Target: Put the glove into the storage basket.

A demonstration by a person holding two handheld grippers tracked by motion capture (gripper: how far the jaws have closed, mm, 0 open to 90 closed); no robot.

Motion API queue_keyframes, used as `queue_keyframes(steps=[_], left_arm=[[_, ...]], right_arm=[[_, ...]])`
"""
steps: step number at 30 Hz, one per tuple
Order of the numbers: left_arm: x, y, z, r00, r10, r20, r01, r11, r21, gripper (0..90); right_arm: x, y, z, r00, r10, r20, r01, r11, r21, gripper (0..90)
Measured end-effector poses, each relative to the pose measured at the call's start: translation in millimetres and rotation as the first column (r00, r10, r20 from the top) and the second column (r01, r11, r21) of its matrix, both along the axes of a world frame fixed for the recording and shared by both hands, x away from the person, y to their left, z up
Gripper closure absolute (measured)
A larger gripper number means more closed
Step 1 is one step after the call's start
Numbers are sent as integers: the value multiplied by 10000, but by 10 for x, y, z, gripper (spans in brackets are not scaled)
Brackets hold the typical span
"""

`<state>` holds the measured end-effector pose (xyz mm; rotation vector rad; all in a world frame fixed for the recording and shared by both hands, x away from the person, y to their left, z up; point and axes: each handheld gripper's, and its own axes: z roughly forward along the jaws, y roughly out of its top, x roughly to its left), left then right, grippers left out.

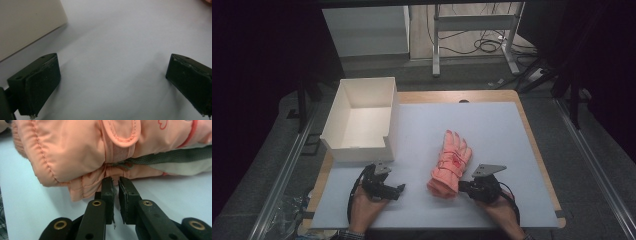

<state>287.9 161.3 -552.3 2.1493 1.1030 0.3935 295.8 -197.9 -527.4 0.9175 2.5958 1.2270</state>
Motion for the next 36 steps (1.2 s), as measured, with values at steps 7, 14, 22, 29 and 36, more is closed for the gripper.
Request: queue_keyframes(steps=[7, 14, 22, 29, 36], left_arm=[[0, 0, 0, 10000, -5, 0, 5, 10000, 6, 0], [0, 0, 0, 10000, -6, -4, 6, 10000, 9, 0], [1, 0, 0, 10000, -6, -9, 6, 10000, 9, 0], [2, 0, 1, 10000, -10, -33, 10, 10000, 14, 0], [6, -1, 3, 10000, -6, -72, 6, 10000, 21, 0]], right_arm=[[33, 115, -15, 9999, 128, 85, -128, 9999, 26, 811], [94, 252, -31, 9997, 129, 188, -129, 9999, -25, 815], [170, 365, -46, 9990, 172, 422, -166, 9998, -141, 831], [166, 371, -52, 9990, 179, 407, -173, 9997, -161, 816], [131, 305, -42, 9987, 101, 491, -88, 9996, -265, 769]])
